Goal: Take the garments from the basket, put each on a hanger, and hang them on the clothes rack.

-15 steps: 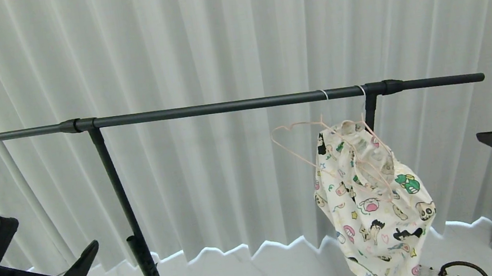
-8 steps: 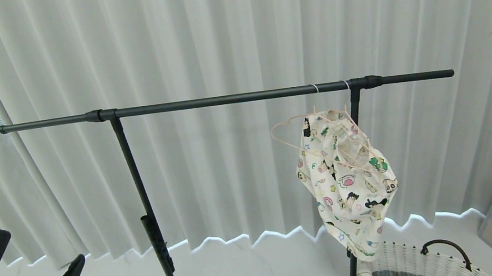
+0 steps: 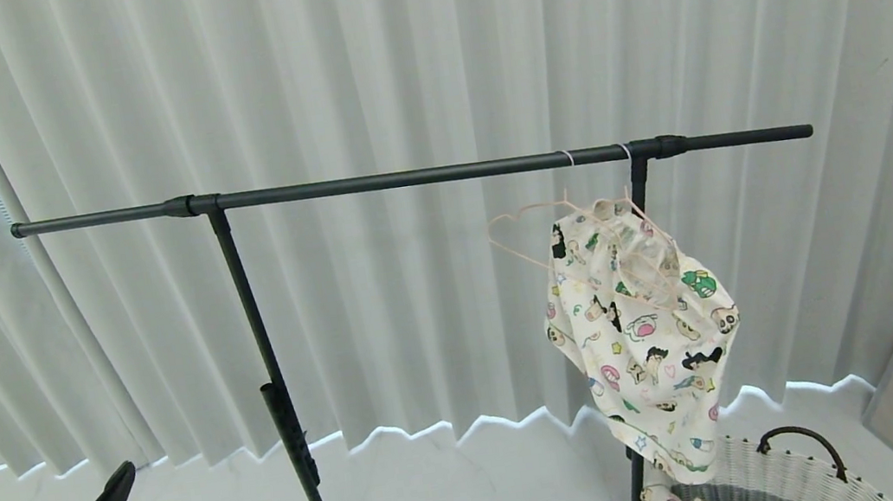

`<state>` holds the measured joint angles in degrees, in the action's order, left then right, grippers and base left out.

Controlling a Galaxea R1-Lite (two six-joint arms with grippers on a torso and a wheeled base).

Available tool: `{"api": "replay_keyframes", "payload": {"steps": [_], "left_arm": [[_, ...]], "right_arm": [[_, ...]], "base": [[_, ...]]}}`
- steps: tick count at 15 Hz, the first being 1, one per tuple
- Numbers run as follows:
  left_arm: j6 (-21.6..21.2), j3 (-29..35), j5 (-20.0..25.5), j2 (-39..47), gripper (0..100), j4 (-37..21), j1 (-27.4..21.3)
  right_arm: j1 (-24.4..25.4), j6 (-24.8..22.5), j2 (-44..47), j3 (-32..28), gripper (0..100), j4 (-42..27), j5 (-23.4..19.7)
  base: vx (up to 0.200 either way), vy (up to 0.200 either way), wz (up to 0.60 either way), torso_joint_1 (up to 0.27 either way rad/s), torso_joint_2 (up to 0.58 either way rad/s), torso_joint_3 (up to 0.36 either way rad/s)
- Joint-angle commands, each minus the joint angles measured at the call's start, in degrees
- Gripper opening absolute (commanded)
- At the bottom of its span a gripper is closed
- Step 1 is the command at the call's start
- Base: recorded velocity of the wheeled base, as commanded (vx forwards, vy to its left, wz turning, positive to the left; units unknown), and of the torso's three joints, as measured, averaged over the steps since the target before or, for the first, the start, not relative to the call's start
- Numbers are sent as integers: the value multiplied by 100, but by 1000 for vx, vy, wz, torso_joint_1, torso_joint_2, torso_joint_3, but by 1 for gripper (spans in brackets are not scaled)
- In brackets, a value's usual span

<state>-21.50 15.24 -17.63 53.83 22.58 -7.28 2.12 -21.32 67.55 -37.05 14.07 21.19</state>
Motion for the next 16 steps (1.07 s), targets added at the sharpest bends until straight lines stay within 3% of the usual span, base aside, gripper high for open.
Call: {"api": "replay_keyframes", "payload": {"steps": [1,5,7,10,13,16], "left_arm": [[-38,-100,-57,-356,100,-8,-2],[-64,-478,-276,-954,100,-16,-2],[-64,-891,-285,-1244,100,-16,-2],[-12,-1524,-285,-1701,100,-87,-2],[-3,-1497,-259,-3239,100,-2047,-11],[-20,-1366,-276,-3529,100,-2240,7]], "right_arm": [[-1,-4,13,-4,100,8,-1],[-1,-135,-207,57,100,114,-1],[-10,-399,-541,295,100,114,-9],[-195,-399,-752,760,100,114,8],[-344,-399,-1235,1683,100,114,35],[-485,-425,-2246,2773,100,52,43]], "base": [[0,0,0,-134,305,144],[0,0,0,-221,465,238],[0,0,0,-239,508,261],[0,0,0,-240,501,261],[0,0,0,-235,489,251],[0,0,0,-229,478,241]]}}
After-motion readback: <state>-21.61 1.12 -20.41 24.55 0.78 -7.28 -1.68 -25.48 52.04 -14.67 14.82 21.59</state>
